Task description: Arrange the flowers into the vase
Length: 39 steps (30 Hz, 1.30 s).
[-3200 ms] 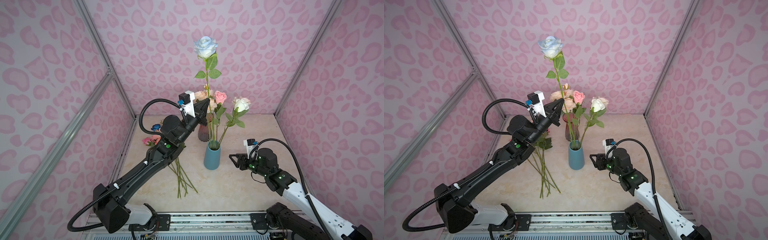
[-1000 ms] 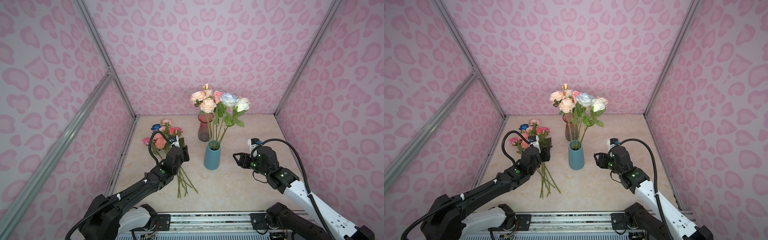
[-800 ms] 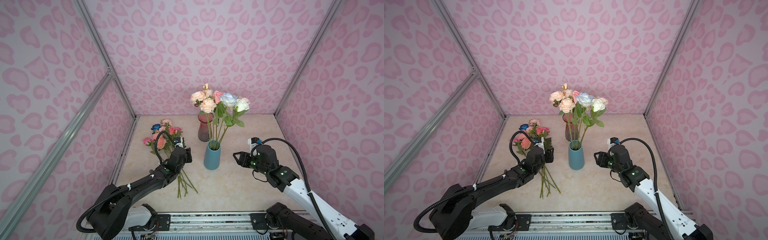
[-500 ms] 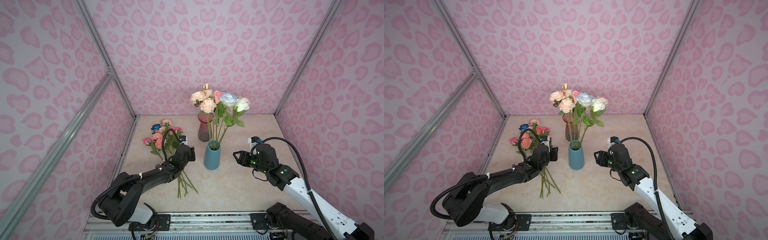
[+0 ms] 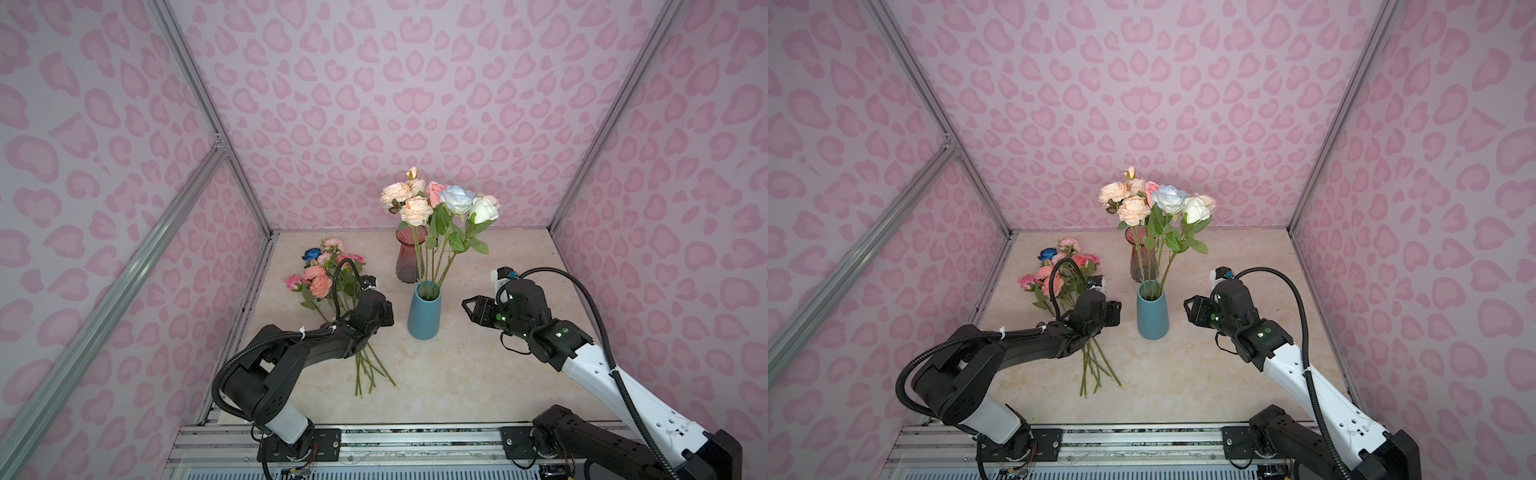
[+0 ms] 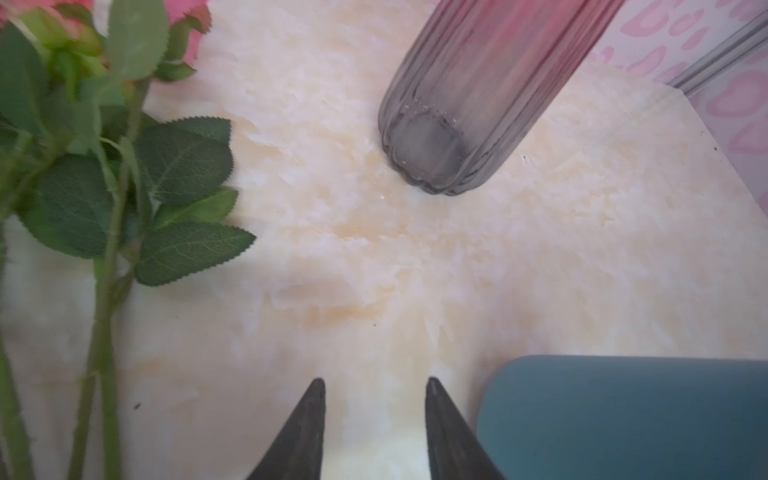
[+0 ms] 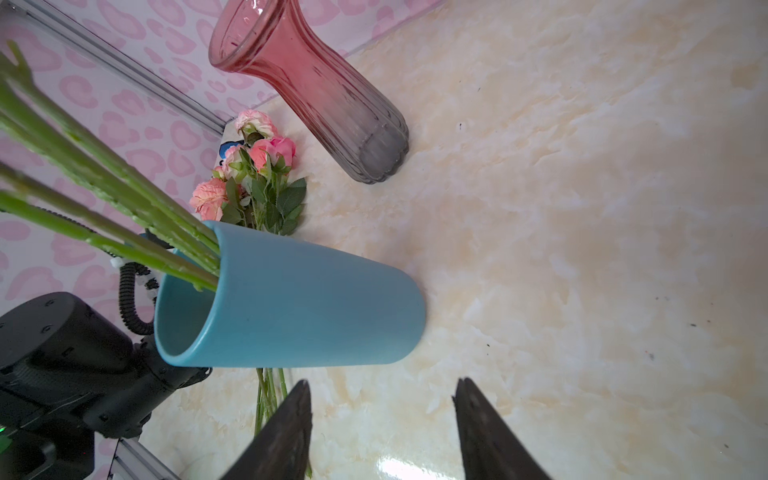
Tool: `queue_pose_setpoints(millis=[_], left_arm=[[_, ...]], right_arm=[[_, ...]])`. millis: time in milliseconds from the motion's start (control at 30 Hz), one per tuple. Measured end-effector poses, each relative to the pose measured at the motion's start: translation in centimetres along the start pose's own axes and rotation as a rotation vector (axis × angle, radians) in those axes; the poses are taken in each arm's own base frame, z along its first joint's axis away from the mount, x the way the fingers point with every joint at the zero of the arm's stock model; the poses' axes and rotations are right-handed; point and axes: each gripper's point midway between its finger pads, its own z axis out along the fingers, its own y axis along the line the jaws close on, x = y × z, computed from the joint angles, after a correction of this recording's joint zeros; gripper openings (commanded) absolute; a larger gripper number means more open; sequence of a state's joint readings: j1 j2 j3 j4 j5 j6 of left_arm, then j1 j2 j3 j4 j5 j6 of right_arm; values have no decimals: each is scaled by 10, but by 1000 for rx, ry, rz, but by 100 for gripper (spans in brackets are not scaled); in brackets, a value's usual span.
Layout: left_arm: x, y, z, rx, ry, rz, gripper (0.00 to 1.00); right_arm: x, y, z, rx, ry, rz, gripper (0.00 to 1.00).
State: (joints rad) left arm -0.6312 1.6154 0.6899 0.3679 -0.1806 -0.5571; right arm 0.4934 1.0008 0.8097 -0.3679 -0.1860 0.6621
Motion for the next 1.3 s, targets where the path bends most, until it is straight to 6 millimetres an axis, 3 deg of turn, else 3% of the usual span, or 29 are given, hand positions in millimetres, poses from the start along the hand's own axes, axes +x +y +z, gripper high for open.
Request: queue_pose_setpoints(millis=[300,1300], left_arm=[[7,-14,5,31,2,0,41],[26,-33,5,87,15,25,39]], right_arm=[[-3,16,-4,-13,11,-16,56],[-4,12,-5,22,1,-54,56]])
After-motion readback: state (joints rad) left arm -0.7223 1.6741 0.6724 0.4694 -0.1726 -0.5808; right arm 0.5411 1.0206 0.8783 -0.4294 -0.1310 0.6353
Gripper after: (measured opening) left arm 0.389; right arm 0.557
